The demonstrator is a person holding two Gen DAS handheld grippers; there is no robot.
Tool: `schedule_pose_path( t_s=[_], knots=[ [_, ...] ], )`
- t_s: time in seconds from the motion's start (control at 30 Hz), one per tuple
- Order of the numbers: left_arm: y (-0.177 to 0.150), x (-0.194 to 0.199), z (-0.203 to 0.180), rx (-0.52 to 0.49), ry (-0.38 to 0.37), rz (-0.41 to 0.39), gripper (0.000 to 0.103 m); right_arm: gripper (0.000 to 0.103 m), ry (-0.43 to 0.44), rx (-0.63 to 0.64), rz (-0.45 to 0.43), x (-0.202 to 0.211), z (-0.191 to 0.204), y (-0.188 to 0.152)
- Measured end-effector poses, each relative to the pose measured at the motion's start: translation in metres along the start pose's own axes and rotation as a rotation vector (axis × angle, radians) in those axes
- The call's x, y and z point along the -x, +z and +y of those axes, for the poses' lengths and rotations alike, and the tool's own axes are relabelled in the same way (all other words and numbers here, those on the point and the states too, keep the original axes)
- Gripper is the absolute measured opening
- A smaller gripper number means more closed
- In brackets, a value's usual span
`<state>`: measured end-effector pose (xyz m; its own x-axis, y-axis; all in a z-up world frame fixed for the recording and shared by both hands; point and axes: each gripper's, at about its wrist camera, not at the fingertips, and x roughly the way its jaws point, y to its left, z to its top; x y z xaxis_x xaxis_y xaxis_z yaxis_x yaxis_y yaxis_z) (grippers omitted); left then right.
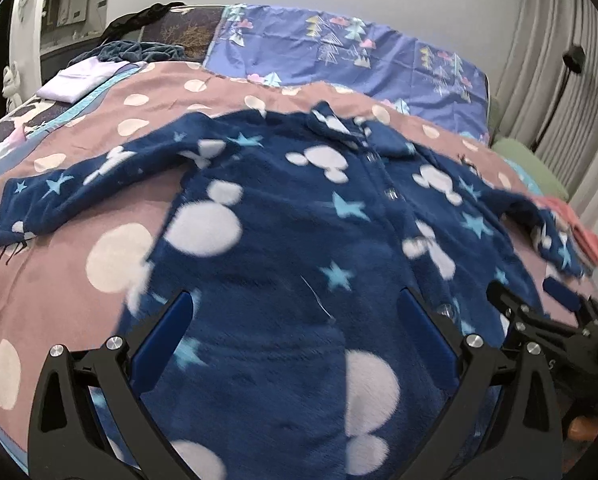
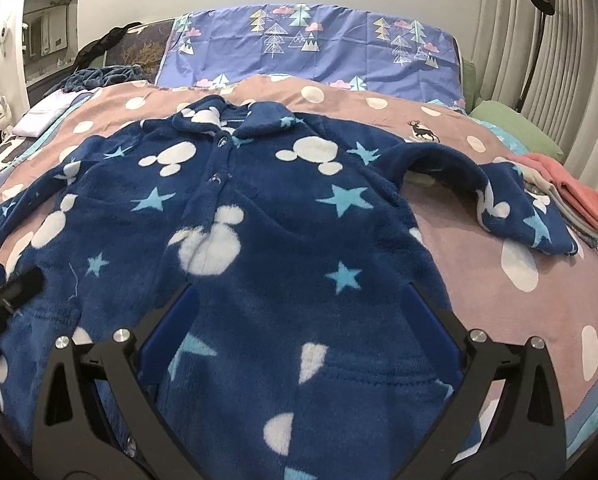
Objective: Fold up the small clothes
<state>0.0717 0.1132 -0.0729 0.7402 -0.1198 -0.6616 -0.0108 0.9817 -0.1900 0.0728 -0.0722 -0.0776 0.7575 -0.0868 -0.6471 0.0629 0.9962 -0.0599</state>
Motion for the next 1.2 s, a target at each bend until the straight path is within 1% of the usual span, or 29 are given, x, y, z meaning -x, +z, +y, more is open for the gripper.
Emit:
schedule_pose_path(
  t_s=[0.1, 0.3, 0.43, 0.53, 0.67, 0.73, 0.77, 0.8, 0.87, 0.9, 0.97, 1.0, 1.07, 1.1, 1.17, 1.2],
  knots=[
    [0.011, 0.001, 0.018, 0.038, -0.009, -0.006, 0.102, 0.101, -0.012, 0.017, -0.006, -0.003, 0.001, 0.007],
    [0.021, -0.002, 0.053, 0.124, -0.028, -0.017, 0.100, 0.101, -0.028, 0.071, -0.023, -0.007, 0.008, 0.021],
    [0.024, -0.009, 0.076, 0.182, -0.030, -0.016, 0.100, 0.101, -0.023, 0.102, -0.028, -0.010, 0.015, 0.029],
    [0.023, -0.014, 0.096, 0.221, -0.048, -0.021, 0.100, 0.101, -0.009, 0.120, -0.023, -0.013, 0.018, 0.032],
    [0.024, -0.017, 0.130, 0.290, -0.046, -0.026, 0.100, 0.101, -0.007, 0.154, -0.016, -0.021, 0.021, 0.036],
    [0.024, -0.018, 0.156, 0.358, -0.052, -0.027, 0.095, 0.101, -0.015, 0.172, -0.022, -0.024, 0.022, 0.037],
    [0.024, -0.019, 0.172, 0.403, -0.067, -0.029, 0.088, 0.101, -0.023, 0.187, -0.028, -0.026, 0.022, 0.037],
    [0.024, -0.021, 0.188, 0.451, -0.091, -0.027, 0.079, 0.101, -0.028, 0.201, -0.032, -0.028, 0.022, 0.038],
    [0.020, -0.027, 0.216, 0.538, -0.140, -0.016, 0.069, 0.101, -0.035, 0.219, -0.034, -0.030, 0.023, 0.039],
    [0.016, -0.033, 0.234, 0.611, -0.167, -0.006, 0.066, 0.101, -0.040, 0.227, -0.033, -0.033, 0.024, 0.040],
    [0.010, -0.041, 0.259, 0.728, -0.209, 0.003, 0.066, 0.101, -0.049, 0.235, -0.028, -0.037, 0.025, 0.043],
    [0.005, -0.045, 0.274, 0.806, -0.231, 0.002, 0.066, 0.101, -0.052, 0.239, -0.024, -0.039, 0.027, 0.044],
    [-0.001, -0.047, 0.296, 0.924, -0.246, -0.028, 0.066, 0.101, -0.055, 0.246, -0.021, -0.043, 0.031, 0.046],
    [-0.001, -0.046, 0.303, 0.954, -0.224, -0.045, 0.067, 0.101, -0.056, 0.253, -0.019, -0.046, 0.033, 0.047],
    [0.004, -0.041, 0.315, 0.971, -0.110, -0.066, 0.068, 0.101, -0.054, 0.263, -0.015, -0.049, 0.037, 0.047],
    [0.007, -0.041, 0.320, 0.971, -0.070, -0.074, 0.069, 0.101, -0.050, 0.269, -0.012, -0.051, 0.040, 0.048]
  ],
)
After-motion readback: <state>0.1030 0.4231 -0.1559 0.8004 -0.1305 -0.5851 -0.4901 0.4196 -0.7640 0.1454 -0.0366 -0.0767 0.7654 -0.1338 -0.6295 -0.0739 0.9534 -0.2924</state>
